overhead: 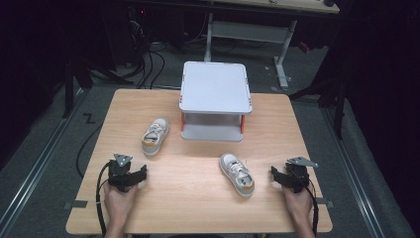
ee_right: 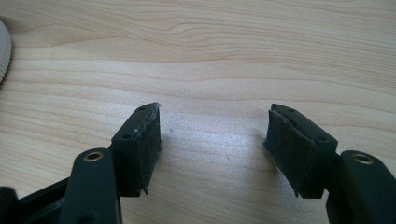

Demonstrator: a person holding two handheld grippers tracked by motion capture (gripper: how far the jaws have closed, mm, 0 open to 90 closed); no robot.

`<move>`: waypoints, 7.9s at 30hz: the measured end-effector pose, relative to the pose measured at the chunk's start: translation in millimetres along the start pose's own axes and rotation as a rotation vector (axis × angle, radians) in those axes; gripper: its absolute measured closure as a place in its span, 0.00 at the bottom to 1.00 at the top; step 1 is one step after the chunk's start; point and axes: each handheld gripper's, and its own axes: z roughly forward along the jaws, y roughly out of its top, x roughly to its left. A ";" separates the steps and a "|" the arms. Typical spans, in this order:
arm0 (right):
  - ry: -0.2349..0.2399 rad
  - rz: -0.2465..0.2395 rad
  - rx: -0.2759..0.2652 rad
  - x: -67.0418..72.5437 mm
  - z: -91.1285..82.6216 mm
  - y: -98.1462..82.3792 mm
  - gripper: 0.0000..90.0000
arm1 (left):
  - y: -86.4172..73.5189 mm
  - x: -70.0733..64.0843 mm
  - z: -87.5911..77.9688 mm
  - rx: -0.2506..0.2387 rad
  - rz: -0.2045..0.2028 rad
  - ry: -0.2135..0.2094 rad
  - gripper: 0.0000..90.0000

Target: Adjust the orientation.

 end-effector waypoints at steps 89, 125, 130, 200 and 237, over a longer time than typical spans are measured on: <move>0.015 -0.016 0.001 0.4 -0.1 -0.3 0.38 | 108.8 -31.4 30.0 0.062 0.180 -0.173 0.65; 0.016 -0.017 0.002 0.6 -0.3 -0.4 0.37 | 115.2 -33.8 23.7 0.034 0.133 -0.264 0.93; 0.016 -0.016 0.002 0.7 -0.3 -0.4 0.37 | 115.0 -37.0 9.4 0.020 0.128 -0.278 0.94; 0.028 -0.024 0.002 1.2 -0.4 -0.4 0.38 | 74.2 -184.8 0.7 0.056 0.260 -0.420 0.79; 0.025 -0.024 0.002 1.2 -0.3 -0.4 0.38 | 89.5 -153.0 -26.9 -0.065 0.182 -0.491 0.40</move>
